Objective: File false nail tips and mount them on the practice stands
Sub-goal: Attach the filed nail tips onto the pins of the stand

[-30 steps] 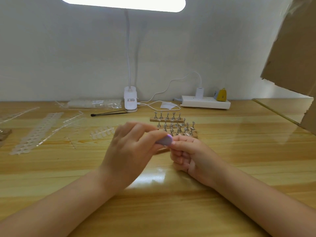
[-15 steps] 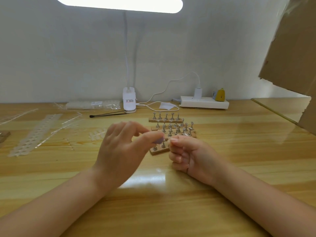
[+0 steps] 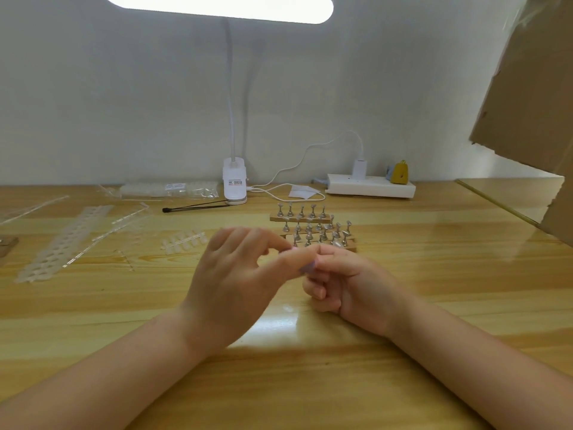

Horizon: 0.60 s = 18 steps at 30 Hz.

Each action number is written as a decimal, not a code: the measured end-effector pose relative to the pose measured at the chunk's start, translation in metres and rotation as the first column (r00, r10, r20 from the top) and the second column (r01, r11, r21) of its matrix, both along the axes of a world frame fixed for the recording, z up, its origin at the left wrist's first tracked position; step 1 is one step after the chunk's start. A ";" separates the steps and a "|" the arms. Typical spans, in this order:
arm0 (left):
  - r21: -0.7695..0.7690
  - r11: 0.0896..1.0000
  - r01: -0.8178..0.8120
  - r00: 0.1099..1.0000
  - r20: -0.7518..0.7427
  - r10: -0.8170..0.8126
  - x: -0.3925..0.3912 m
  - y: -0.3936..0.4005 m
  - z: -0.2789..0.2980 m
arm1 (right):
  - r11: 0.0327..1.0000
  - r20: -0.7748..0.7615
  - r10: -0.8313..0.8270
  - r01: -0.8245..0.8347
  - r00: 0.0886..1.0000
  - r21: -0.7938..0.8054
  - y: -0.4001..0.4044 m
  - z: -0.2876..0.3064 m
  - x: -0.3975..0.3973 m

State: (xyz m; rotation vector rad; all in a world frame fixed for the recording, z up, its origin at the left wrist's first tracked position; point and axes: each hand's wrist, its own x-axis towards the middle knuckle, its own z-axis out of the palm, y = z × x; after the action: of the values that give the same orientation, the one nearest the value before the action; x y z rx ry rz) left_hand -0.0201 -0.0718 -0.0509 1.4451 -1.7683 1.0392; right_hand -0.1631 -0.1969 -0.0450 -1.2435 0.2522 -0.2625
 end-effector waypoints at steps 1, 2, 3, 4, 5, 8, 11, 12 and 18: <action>0.014 0.999 -0.036 0.999 -0.027 0.037 0.004 0.001 0.000 | 1.000 -0.001 -0.020 0.020 1.000 0.019 0.000 0.001 0.000; 0.026 0.998 -0.057 0.997 -0.056 0.058 0.007 0.002 0.001 | 0.998 0.003 -0.043 0.042 0.999 0.036 0.000 0.001 0.000; 0.031 0.998 -0.057 0.995 -0.085 0.060 0.009 0.003 0.002 | 0.997 0.013 -0.064 0.063 0.998 0.043 0.001 0.000 0.000; 0.030 0.999 -0.038 0.992 -0.118 0.042 0.008 0.004 0.004 | 0.996 0.026 -0.079 0.078 0.997 0.042 0.001 0.000 0.000; 0.028 1.000 -0.008 0.988 -0.152 0.012 0.005 0.004 0.005 | 0.996 0.040 -0.087 0.085 0.995 0.037 0.002 -0.001 0.000; 0.057 0.998 0.041 0.977 -0.211 -0.028 -0.007 0.002 0.004 | 0.997 0.069 -0.076 0.075 0.995 0.012 0.004 -0.002 0.000; 0.109 0.993 -0.053 0.978 -0.195 0.074 -0.002 0.003 -0.001 | 0.995 0.080 -0.095 0.092 0.992 0.037 0.004 -0.002 -0.001; 0.101 0.993 -0.069 0.976 -0.198 0.088 0.000 0.004 -0.001 | 0.994 0.084 -0.104 0.100 0.991 0.042 0.004 -0.002 -0.001; -0.006 1.000 -0.001 0.995 -0.104 0.000 -0.008 0.002 0.005 | 0.994 0.072 -0.105 0.104 0.992 0.010 0.005 -0.002 0.001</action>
State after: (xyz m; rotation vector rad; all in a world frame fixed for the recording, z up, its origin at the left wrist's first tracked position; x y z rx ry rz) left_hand -0.0286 -0.0701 -0.0461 1.4695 -1.6899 0.9506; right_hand -0.1623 -0.1918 -0.0473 -1.2137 0.2561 -0.3961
